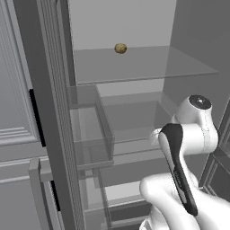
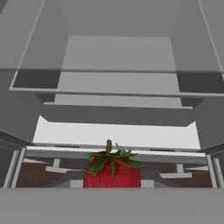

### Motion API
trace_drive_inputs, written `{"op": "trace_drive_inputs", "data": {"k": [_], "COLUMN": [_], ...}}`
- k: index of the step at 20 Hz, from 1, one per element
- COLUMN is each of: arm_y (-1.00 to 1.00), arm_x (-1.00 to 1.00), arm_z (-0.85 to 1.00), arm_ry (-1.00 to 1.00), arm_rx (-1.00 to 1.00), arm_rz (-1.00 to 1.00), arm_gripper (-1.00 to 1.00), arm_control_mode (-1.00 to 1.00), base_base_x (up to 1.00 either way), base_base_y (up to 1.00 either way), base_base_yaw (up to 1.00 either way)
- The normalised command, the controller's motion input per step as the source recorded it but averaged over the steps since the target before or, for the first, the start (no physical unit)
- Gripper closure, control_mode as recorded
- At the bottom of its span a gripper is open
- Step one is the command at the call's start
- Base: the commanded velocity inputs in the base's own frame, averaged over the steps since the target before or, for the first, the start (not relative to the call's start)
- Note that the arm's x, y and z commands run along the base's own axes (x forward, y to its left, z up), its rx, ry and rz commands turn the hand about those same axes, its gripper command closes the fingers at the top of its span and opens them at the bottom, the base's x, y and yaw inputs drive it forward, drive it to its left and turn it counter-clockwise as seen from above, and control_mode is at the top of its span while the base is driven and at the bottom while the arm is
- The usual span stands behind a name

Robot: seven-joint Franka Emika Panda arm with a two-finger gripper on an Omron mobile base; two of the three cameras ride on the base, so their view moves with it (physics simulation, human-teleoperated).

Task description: Take the strawberry from the fridge and place it on top of the pancake, located on the dining counter.

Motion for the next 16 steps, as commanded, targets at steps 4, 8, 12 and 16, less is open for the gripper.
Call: {"op": "trace_drive_inputs", "data": {"k": [4, 8, 12, 16], "arm_y": [0.01, 0.01, 0.0, 0.0], "arm_x": [-0.42, -0.13, 0.0, 0.0], "arm_z": [0.84, -0.04, -0.4, -0.01], "arm_ry": [-0.03, 0.0, 0.0, 0.0], "arm_rx": [-0.08, -0.12, 0.0, 0.0], "arm_rz": [-0.01, -0.15, -0.06, 0.0], "arm_gripper": [1.0, 1.0, 1.0, 1.0], "arm_control_mode": [-1.0, -1.0, -1.0, -1.0], "base_base_x": [0.0, 0.0, 0.0, 0.0], "base_base_y": [0.0, 0.0, 0.0, 0.0], "base_base_yaw": [0.0, 0.0, 0.0, 0.0]}}
